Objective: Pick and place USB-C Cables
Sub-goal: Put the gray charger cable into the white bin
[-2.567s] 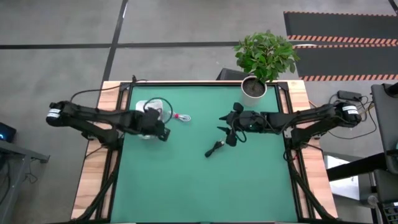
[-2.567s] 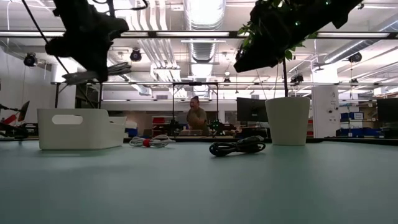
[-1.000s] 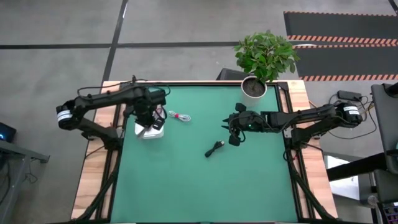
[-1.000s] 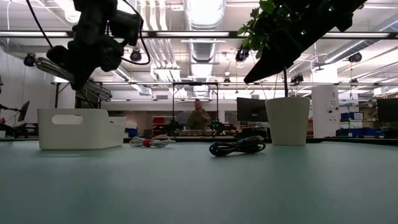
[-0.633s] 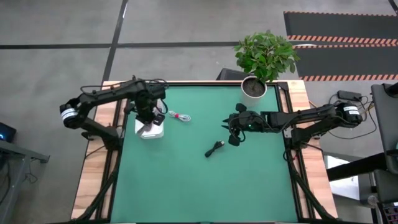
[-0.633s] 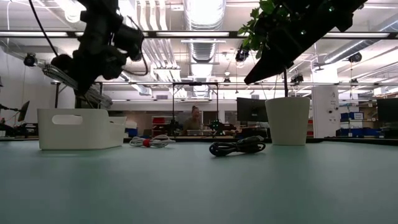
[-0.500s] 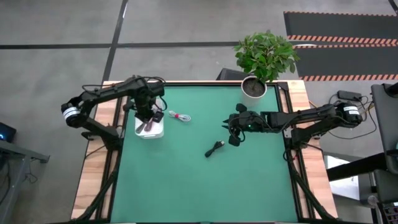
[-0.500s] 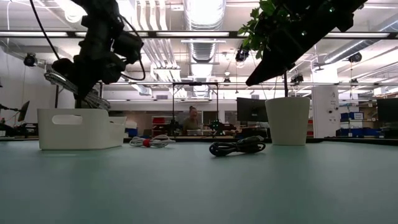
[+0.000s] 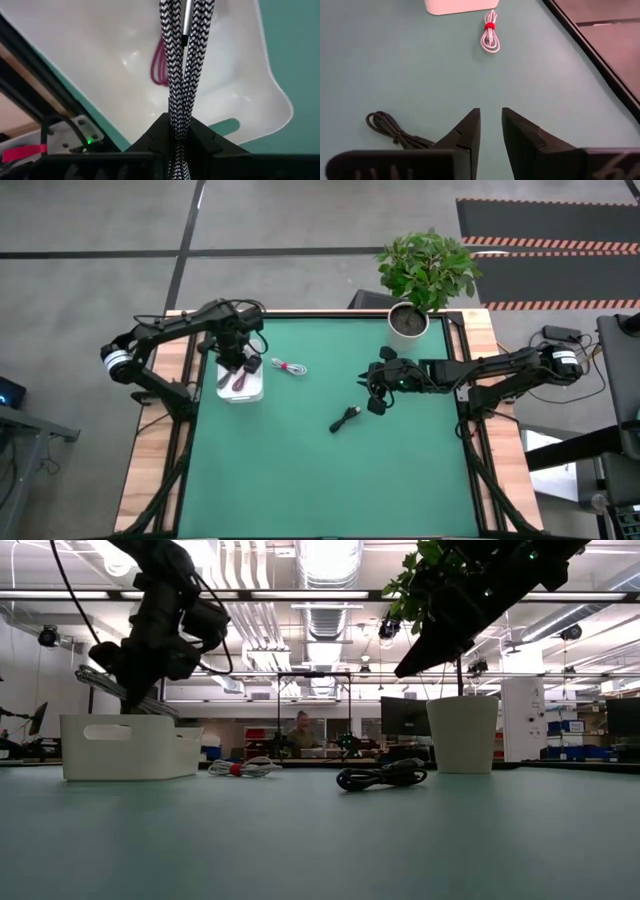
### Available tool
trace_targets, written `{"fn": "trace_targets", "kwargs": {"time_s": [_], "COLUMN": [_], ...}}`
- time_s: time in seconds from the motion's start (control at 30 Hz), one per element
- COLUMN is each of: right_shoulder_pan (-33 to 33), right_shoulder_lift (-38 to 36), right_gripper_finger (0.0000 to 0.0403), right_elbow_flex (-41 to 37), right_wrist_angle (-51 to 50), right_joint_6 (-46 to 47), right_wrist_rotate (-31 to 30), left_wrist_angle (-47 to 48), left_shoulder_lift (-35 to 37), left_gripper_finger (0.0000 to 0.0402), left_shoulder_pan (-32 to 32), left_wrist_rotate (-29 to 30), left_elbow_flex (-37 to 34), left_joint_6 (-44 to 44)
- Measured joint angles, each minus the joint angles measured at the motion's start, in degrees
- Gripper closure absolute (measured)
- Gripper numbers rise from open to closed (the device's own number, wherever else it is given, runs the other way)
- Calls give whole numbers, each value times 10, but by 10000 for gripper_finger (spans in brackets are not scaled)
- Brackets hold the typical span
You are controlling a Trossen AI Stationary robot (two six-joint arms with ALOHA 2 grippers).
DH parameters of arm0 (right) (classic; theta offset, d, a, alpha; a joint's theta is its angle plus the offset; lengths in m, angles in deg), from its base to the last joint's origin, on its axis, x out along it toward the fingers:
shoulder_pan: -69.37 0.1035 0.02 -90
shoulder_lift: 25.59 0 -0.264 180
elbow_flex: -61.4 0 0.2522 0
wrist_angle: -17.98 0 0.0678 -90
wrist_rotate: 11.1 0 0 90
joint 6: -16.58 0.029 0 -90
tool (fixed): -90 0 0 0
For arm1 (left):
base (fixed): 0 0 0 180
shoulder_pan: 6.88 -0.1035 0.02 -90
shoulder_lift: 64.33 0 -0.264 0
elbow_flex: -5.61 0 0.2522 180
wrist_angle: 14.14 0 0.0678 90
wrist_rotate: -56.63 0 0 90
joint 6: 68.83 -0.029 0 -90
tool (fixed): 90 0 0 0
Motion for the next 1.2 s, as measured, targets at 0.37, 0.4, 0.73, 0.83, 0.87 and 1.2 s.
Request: {"fn": "trace_targets", "kwargs": {"time_s": [0.37, 0.4, 0.73, 0.83, 0.87, 1.2], "right_shoulder_pan": [4, 4, 4, 4, 4, 4], "right_shoulder_lift": [0, 0, 0, 0, 0, 0], "right_gripper_finger": [335, 335, 337, 337, 336, 335], "right_elbow_flex": [-2, -2, -12, -13, -13, -13], "right_wrist_angle": [0, 0, 0, 1, 2, 2], "right_joint_6": [17, 20, 36, 36, 37, 42], "right_wrist_rotate": [0, 0, 0, 0, 0, 0], "left_wrist_angle": [-23, -28, -62, -76, -82, -94], "left_shoulder_lift": [3, 3, 4, 4, 4, 4], "left_gripper_finger": [384, 384, 385, 385, 385, 385], "left_shoulder_pan": [-1, -1, -1, -1, 0, 26], "left_wrist_rotate": [59, 65, 104, 113, 113, 114], "left_elbow_flex": [-3, -4, -9, -13, -14, -16], "left_joint_6": [-12, -13, -14, -14, -13, -9]}}
